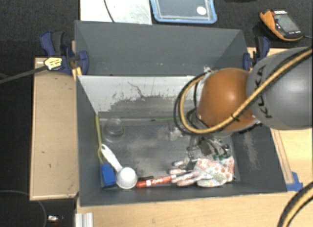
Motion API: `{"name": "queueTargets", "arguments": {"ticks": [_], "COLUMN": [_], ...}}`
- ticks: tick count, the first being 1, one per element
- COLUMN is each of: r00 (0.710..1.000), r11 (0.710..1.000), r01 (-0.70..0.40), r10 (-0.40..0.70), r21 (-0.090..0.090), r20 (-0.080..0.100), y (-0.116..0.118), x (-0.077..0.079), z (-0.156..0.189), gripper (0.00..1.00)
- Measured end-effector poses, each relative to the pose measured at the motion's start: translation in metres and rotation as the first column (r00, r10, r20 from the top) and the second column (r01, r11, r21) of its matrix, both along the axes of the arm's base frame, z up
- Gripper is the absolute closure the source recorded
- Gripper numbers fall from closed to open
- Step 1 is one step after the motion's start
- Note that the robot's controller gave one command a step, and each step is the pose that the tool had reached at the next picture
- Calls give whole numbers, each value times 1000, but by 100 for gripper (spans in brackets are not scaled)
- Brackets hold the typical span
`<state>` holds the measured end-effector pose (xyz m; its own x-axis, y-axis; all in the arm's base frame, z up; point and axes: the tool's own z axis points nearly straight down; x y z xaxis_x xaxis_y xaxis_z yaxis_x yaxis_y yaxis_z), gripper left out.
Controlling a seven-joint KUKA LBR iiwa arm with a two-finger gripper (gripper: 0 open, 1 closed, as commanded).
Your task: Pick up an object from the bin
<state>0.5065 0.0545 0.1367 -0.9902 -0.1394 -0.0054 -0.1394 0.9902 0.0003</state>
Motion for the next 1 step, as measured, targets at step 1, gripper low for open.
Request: {"name": "queueTargets", "arguments": {"ticks": [1], "r00": [992], "r11": [992], "r01": [-127], "r10": [127], "r21": [-1], "r20": [6], "y": [-72], "x": [-13], "z": [-4], "gripper": [0]}}
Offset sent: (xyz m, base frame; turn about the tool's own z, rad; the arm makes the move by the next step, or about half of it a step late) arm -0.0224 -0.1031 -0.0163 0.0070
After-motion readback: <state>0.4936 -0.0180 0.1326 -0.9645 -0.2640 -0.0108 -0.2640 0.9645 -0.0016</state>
